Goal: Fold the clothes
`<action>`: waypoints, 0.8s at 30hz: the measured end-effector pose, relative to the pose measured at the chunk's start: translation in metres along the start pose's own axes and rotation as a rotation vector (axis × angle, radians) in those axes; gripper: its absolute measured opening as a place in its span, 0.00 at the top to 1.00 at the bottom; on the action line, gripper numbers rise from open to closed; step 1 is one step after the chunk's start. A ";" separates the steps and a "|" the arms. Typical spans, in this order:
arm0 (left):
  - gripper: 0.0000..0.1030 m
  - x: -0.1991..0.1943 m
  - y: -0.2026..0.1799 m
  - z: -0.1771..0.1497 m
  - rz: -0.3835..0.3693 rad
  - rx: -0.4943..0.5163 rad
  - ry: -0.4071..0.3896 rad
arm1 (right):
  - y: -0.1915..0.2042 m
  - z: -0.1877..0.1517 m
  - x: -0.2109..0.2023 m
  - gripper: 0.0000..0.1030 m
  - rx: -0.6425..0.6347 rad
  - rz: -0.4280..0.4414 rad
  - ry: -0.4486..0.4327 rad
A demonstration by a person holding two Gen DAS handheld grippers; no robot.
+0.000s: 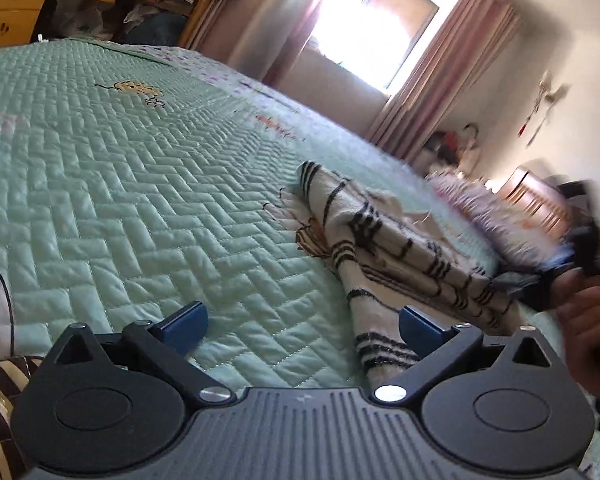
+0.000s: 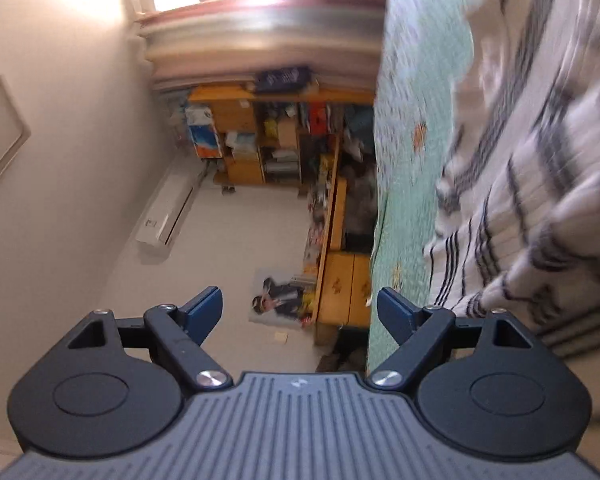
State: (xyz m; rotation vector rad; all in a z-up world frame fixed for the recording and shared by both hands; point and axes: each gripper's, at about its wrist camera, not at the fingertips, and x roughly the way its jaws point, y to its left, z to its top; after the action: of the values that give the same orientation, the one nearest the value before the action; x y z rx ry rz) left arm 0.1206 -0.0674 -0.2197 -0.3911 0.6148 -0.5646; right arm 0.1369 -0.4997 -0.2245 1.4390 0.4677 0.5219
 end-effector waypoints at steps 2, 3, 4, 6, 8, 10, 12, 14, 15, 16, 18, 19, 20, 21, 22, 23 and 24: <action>0.01 0.004 0.002 0.000 -0.016 -0.017 -0.001 | -0.015 -0.007 0.013 0.36 -0.024 -0.200 0.095; 0.01 0.006 0.002 0.001 -0.021 -0.021 0.000 | -0.020 -0.014 0.008 0.59 -0.034 -0.262 0.120; 0.01 0.009 0.001 0.001 -0.021 -0.017 0.003 | -0.024 -0.022 0.004 0.58 -0.045 -0.324 0.145; 0.01 0.016 -0.002 0.002 -0.013 0.001 0.014 | -0.010 -0.036 -0.017 0.37 -0.038 -0.298 0.094; 0.01 0.017 -0.004 0.001 -0.004 0.020 0.021 | 0.014 -0.048 -0.030 0.19 -0.065 -0.260 0.022; 0.01 0.014 -0.005 0.000 -0.004 0.023 0.021 | 0.039 -0.046 -0.003 0.17 -0.116 -0.201 0.033; 0.01 0.012 -0.003 0.000 -0.013 0.010 0.017 | 0.054 -0.038 0.042 0.16 -0.148 -0.135 0.061; 0.01 0.010 -0.001 0.000 -0.022 -0.002 0.013 | 0.042 -0.031 0.083 0.16 -0.141 -0.175 0.054; 0.01 0.010 0.000 0.000 -0.023 -0.004 0.013 | 0.035 -0.028 0.103 0.16 -0.137 -0.198 0.050; 0.01 0.010 0.000 0.000 -0.024 -0.005 0.012 | 0.018 -0.031 0.115 0.16 -0.093 -0.253 0.051; 0.01 0.010 0.001 0.000 -0.027 -0.009 0.012 | -0.001 -0.034 0.115 0.38 -0.036 -0.310 0.032; 0.01 0.010 0.001 0.001 -0.028 -0.011 0.012 | -0.001 -0.032 0.101 0.35 -0.032 -0.300 0.010; 0.01 0.010 0.001 0.001 -0.027 -0.010 0.014 | 0.000 -0.030 0.087 0.32 -0.028 -0.290 -0.013; 0.01 0.010 0.000 0.001 -0.025 -0.006 0.017 | 0.000 -0.028 0.073 0.29 -0.024 -0.281 -0.035; 0.01 0.011 0.000 0.002 -0.023 -0.002 0.019 | 0.001 -0.026 0.059 0.29 -0.020 -0.271 -0.058; 0.01 0.011 -0.001 0.002 -0.022 -0.001 0.020 | 0.001 -0.024 0.045 0.28 -0.016 -0.261 -0.080; 0.01 0.011 -0.001 0.002 -0.021 0.000 0.021 | 0.002 -0.023 0.031 0.23 -0.013 -0.251 -0.102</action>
State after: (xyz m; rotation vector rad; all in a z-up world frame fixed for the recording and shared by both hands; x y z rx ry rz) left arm 0.1284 -0.0744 -0.2224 -0.3922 0.6310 -0.5889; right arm 0.1480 -0.4633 -0.2244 1.3644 0.5527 0.2488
